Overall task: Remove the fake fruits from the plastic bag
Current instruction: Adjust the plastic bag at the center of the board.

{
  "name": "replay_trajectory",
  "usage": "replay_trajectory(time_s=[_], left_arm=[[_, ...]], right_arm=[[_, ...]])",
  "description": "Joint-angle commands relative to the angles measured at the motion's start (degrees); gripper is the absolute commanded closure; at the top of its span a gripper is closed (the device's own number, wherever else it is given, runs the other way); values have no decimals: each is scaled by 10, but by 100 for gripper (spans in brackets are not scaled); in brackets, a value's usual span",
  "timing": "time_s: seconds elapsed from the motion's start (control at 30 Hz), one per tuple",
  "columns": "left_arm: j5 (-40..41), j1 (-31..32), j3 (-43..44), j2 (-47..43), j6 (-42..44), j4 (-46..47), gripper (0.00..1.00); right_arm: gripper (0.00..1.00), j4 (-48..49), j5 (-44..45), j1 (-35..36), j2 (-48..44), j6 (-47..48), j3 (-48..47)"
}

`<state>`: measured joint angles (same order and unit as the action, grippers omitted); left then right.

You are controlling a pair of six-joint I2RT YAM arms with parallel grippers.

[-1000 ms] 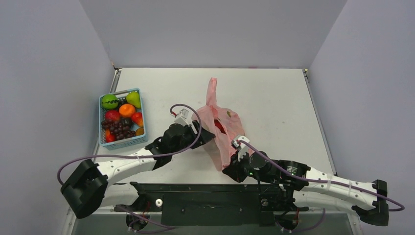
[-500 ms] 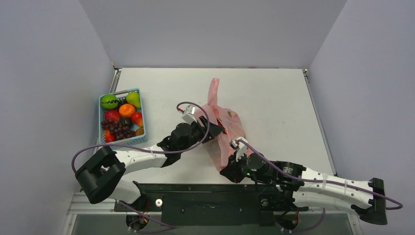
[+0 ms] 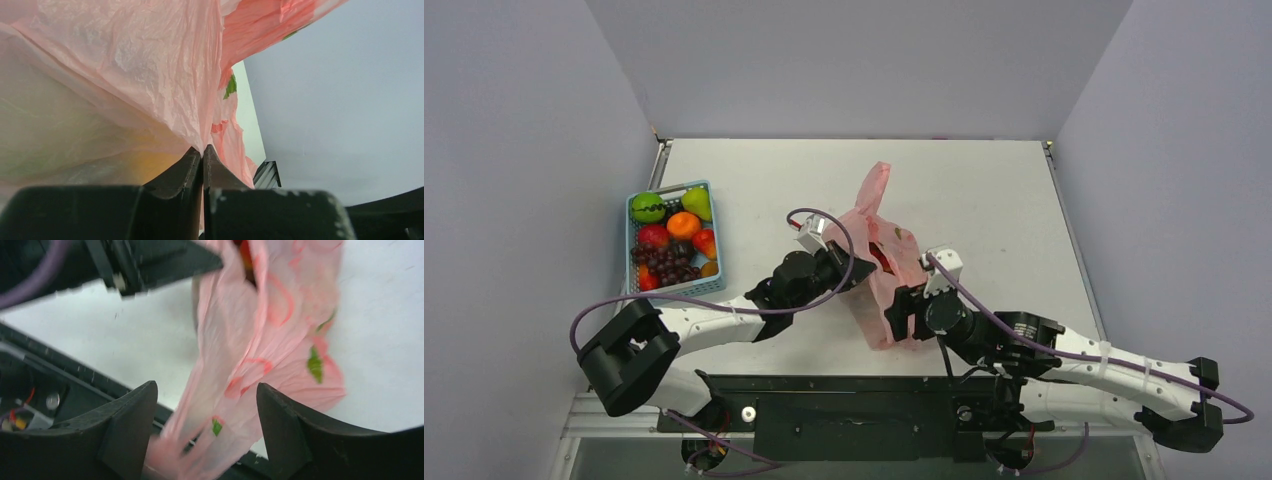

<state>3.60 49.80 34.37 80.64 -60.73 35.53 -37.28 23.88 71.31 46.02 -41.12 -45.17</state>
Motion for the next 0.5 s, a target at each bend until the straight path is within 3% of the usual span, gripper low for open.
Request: replay_trajectory(time_s=[0.0, 0.23, 0.47], left_arm=[[-5, 1, 8, -35, 24, -29, 100], [2, 1, 11, -42, 28, -37, 100], [6, 1, 7, -45, 22, -34, 100]], right_arm=[[30, -100, 174, -14, 52, 42, -122], [33, -167, 198, -99, 203, 136, -252], [40, -73, 158, -97, 307, 189, -263]])
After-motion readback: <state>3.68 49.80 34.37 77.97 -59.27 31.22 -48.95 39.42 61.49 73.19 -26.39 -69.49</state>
